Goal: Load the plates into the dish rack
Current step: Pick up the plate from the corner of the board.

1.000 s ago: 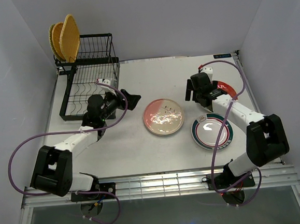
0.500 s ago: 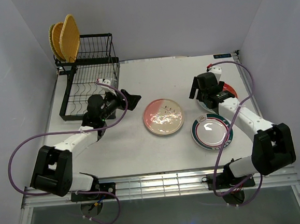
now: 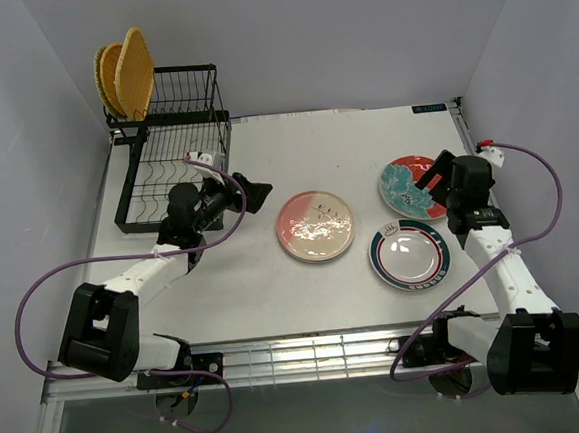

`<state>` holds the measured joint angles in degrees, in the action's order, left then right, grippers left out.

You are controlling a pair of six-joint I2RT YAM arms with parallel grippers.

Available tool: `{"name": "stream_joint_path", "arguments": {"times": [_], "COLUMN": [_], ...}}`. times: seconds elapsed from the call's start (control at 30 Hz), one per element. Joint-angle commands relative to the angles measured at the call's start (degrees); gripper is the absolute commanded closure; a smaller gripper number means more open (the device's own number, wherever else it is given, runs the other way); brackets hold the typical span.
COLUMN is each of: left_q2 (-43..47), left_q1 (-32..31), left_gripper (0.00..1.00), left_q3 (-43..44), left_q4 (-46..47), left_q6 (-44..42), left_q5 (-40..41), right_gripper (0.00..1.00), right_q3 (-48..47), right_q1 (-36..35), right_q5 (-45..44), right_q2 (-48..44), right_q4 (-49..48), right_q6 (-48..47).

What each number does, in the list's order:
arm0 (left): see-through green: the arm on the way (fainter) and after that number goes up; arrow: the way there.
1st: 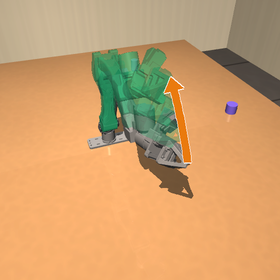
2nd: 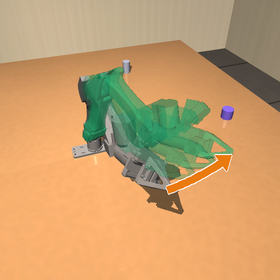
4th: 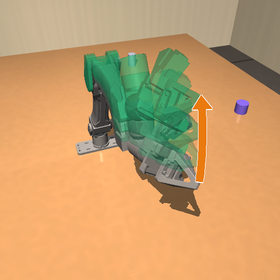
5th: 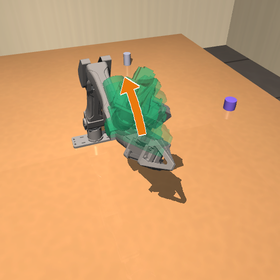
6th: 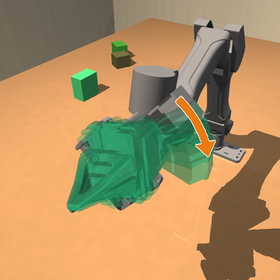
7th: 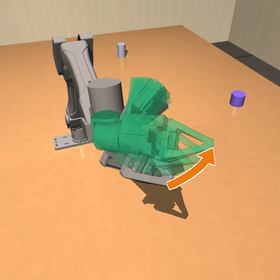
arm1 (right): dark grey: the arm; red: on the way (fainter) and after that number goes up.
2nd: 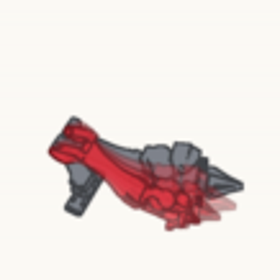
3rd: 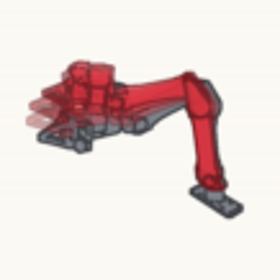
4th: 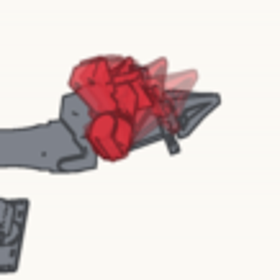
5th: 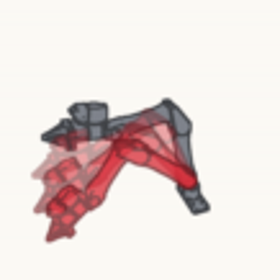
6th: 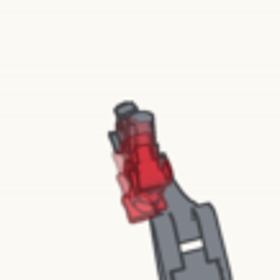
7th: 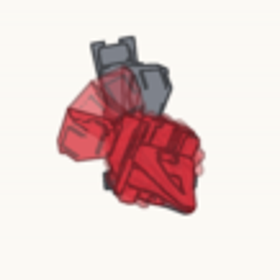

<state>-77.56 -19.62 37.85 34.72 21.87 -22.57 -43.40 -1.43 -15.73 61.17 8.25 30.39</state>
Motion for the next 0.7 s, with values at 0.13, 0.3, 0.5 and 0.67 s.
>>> {"name": "stream_joint_path", "arguments": {"times": [0.13, 0.3, 0.5, 0.67], "left_q2": [2.8, 3.1, 2.0, 2.1], "left_q1": [-0.2, -0.2, -0.2, -0.2], "left_gripper": [0.02, 0.02, 0.02, 0.02], "left_q3": [-0.5, -0.8, -0.1, 0.0], "left_q4": [0.6, 0.4, 0.0, -0.3], "left_q6": [-0.5, -0.1, 0.0, -0.3], "left_q5": [0.1, 2.2, 1.1, 1.2], "right_gripper": [0.09, 0.10, 0.10, 0.10], "right_q3": [3.3, 8.2, 10.9, 13.9], "right_q1": [10.6, 13.7, 16.6, 17.2], "right_q5": [9.1, 11.9, 18.2, 17.7], "right_q2": [-0.9, -1.1, 3.4, 6.2], "right_q4": [-2.6, -7.5, -14.2, -19.9], "right_q6": [2.4, 4.9, 7.7, 10.2]}}
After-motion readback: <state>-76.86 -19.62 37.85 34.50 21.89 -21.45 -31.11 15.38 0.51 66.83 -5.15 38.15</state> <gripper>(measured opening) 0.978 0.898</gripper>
